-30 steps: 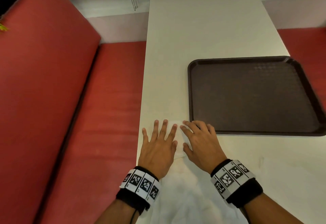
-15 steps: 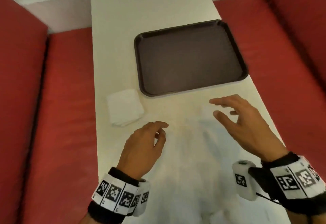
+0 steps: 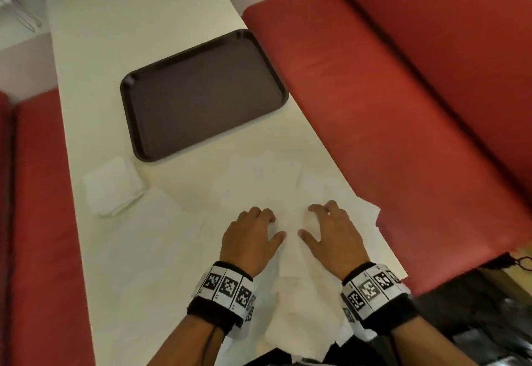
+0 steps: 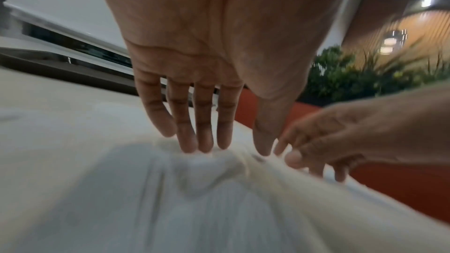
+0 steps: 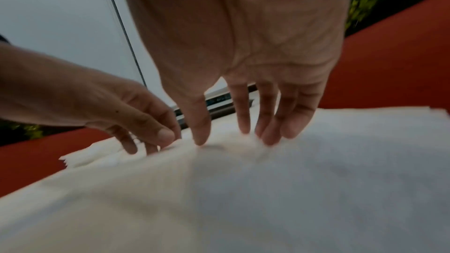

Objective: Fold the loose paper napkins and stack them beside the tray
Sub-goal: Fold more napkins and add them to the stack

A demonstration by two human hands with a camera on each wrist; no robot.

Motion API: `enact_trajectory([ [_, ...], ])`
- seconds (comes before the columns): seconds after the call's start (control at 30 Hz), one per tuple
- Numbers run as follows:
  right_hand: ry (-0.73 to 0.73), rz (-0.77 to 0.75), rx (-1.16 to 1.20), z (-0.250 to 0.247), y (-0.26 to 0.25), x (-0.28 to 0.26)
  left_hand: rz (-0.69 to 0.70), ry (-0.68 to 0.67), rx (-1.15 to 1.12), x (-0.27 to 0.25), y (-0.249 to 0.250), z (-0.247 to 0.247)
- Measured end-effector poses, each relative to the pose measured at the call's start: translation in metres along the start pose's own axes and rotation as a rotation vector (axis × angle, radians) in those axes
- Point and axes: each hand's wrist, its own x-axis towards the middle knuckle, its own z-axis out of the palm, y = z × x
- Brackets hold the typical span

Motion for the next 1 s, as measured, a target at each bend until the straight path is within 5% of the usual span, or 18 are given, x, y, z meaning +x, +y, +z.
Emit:
enact_trajectory([
  [0.17,0.028,-0.015,0.075,0.007,0.002,0.003,-0.067,0.1,0.047,-0.001,0.018,0.014],
  [0.33,0.01,0.018,0.246,0.009,0.008,0.004,-0.204,0.021,-0.028,0.003,0.034,0.016],
  [0.57,-0.047,0.059,0.486,-0.004,0.011,0.013,-0.316,0.128,-0.413,0.0,0.034,0.019],
  [0.8,-0.143,-0.095,0.234,-0.038,0.003,0.013,-0.138,0.231,-0.63,-0.004,0.019,-0.013],
  [1.0,0.004,-0.246,0.641,-0.073,-0.011,0.015,-0.077,0.039,-0.866,-0.013,0.002,-0.047],
])
